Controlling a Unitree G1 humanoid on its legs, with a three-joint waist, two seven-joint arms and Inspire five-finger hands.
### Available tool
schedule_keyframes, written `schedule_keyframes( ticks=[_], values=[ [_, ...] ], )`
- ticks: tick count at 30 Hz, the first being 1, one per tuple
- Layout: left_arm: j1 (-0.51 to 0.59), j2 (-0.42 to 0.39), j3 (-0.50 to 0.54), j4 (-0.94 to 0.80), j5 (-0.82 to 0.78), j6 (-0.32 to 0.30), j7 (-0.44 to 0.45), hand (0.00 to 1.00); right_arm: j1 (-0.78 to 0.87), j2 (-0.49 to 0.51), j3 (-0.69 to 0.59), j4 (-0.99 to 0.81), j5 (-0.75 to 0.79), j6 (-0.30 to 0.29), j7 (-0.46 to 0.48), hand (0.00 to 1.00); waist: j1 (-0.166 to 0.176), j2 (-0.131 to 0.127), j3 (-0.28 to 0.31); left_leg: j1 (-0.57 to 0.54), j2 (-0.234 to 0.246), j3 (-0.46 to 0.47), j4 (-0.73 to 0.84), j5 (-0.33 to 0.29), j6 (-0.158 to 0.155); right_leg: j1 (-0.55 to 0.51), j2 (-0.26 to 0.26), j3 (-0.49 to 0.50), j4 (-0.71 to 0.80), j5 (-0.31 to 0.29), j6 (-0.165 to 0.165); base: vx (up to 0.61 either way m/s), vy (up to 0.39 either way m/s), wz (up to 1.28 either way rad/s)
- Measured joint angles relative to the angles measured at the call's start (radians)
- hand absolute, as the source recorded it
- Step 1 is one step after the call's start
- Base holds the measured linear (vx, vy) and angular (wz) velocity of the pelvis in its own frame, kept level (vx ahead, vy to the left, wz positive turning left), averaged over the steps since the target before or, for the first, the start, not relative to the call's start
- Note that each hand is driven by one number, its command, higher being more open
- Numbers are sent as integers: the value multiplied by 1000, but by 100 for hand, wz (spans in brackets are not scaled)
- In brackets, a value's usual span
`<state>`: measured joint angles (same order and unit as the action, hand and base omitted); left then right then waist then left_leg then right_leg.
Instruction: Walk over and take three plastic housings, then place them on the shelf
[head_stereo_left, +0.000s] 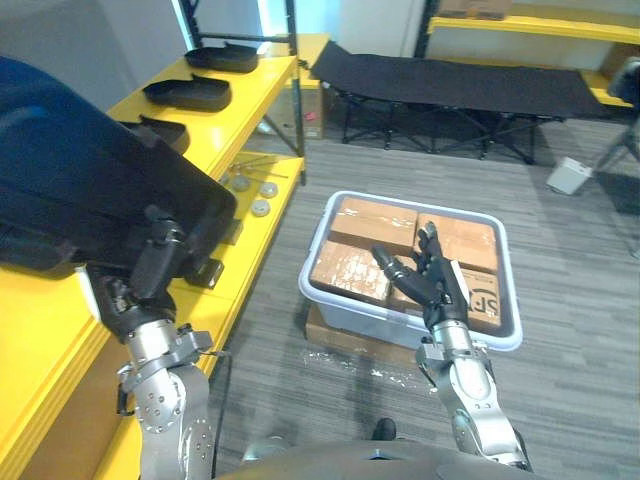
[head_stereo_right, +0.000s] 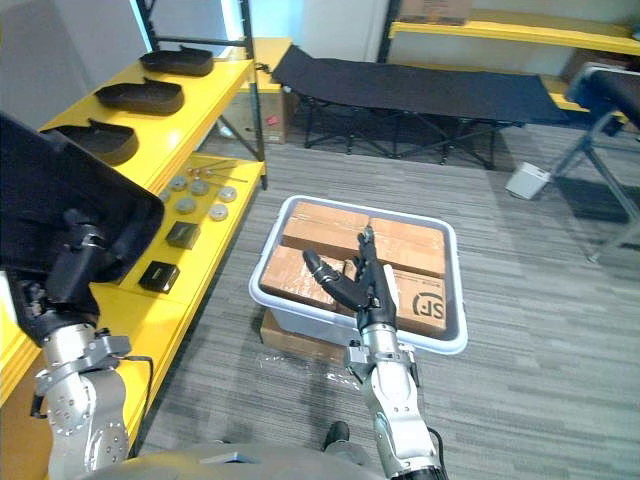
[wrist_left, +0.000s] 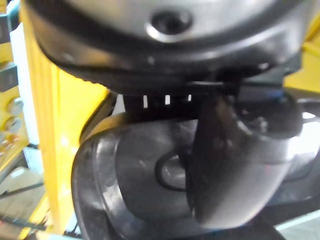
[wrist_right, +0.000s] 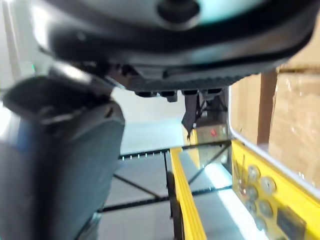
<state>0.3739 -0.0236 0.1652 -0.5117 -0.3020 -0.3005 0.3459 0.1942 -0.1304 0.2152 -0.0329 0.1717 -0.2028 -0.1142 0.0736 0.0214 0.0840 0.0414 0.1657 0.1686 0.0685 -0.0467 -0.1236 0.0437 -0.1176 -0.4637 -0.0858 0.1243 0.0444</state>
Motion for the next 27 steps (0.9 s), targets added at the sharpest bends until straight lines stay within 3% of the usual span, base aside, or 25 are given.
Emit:
schedule_keyframes(
  ticks=[7, 11, 18, 21, 22, 23, 24, 27],
  values=[
    [115, -26, 115, -28, -1, -3, -60, 0, -117, 2, 96, 86, -43, 5, 43, 100, 101, -13, -9, -49, -19, -165, -2, 23, -8, 59, -6, -165, 0, -19, 14, 40, 14, 70],
    [179, -39, 156, -28, -5, -3, -135, 0, -177, -12, 161, 113, -147, 50, 38, 100, 150, -29, -20, -60, -45, -229, -2, 30, -2, 90, -21, -227, 5, -32, 29, 29, 50, 51],
    [259, -44, 164, -28, -3, -5, -207, 0, -188, -44, 169, 114, -160, 84, 84, 100, 159, -7, -7, -63, -50, -233, 36, 13, 2, 114, -29, -233, 6, -45, 28, -14, 44, 4],
    [253, -41, 163, -28, -6, -5, -246, 0, -166, -75, 155, 110, -164, 88, 104, 100, 122, 4, 3, -94, -42, -210, 71, -3, 41, 143, -31, -295, 6, -53, 34, -42, 1, 56],
    [240, -40, 162, -28, -7, -5, -274, 0, -148, -76, 136, 108, -165, 88, 102, 100, 104, 1, 3, -107, -22, -146, 81, 10, 66, 157, -36, -338, 6, -56, 38, -1, 21, 119],
    [226, -39, 149, -28, -9, -8, -314, 0, -129, -78, 108, 108, -166, 89, 94, 100, 91, 4, 10, -111, 2, -72, 82, 34, 66, 179, -42, -382, 7, -60, 49, -17, 54, 128],
    [222, -40, 126, -28, -12, -17, -336, 0, -120, -88, 91, 108, -169, 90, 81, 100, 89, 16, 19, -103, 1, -54, 64, 58, 37, 184, -53, -406, 12, -62, 62, -24, 87, 87],
    [218, -38, 114, -29, -13, -39, -351, 0, -121, -86, 85, 108, -203, 88, 74, 100, 109, 21, 27, -102, -31, -45, 31, 72, 42, 161, -92, -400, 55, -65, 74, 34, 142, 15]
  ],
)
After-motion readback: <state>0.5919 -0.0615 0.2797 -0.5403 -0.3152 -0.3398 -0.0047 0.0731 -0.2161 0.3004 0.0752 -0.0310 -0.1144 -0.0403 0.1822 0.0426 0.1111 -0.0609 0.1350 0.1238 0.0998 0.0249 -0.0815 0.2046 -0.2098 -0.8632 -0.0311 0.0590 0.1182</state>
